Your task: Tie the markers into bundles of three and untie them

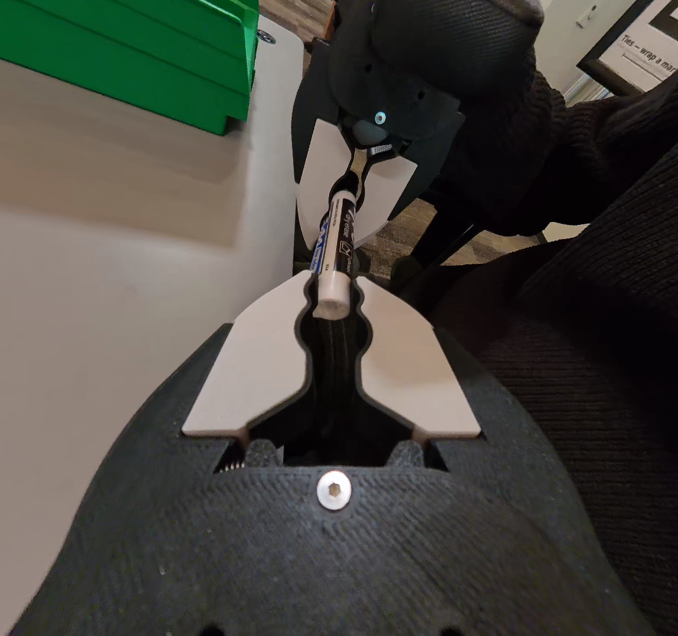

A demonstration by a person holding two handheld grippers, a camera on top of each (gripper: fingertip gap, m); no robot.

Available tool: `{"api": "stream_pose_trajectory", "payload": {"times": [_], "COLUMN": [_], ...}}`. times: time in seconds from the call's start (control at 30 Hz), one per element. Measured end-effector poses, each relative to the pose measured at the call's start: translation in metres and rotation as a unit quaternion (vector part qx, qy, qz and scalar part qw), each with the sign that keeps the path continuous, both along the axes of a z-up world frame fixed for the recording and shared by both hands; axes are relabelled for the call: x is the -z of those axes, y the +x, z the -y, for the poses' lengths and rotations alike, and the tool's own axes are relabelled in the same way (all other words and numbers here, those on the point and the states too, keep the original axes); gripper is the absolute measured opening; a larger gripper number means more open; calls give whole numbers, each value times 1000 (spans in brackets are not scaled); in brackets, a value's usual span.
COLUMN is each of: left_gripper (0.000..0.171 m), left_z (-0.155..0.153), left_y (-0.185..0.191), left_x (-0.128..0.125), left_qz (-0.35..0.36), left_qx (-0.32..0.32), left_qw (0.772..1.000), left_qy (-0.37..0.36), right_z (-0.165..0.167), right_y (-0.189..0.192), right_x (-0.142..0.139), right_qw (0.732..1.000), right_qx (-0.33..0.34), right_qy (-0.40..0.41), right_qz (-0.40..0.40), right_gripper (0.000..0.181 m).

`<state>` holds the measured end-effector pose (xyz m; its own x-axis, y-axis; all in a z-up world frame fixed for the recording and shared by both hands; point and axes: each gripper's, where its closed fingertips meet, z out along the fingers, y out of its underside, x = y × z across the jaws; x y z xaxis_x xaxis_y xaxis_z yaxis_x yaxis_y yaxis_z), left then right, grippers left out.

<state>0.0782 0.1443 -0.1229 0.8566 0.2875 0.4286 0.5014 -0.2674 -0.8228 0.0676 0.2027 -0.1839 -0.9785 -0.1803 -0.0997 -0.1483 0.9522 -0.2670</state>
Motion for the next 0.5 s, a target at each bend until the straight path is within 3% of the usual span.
{"api": "stream_pose_trajectory", "payload": {"times": [0.17,0.33,0.5], "left_gripper": [18,40,38], "left_z": [-2,1,3], "left_y": [-1,-7,-8], "left_x": [4,8,18], "left_qz": [-9,-15,-4], "left_qx": [-12,-33,-30], "left_qw": [1000,999,999], "left_qy": [-3,-9,-19], "right_z": [1,0,-1], "right_y": [-2,-6,-13], "right_x": [2,2,0], "right_qw": [1000,1000,1000], "right_qx": [-2,4,15], "right_qy": [-1,-6,-20], "right_qz": [-1,-2,-4], "right_gripper": [15,15,15]}}
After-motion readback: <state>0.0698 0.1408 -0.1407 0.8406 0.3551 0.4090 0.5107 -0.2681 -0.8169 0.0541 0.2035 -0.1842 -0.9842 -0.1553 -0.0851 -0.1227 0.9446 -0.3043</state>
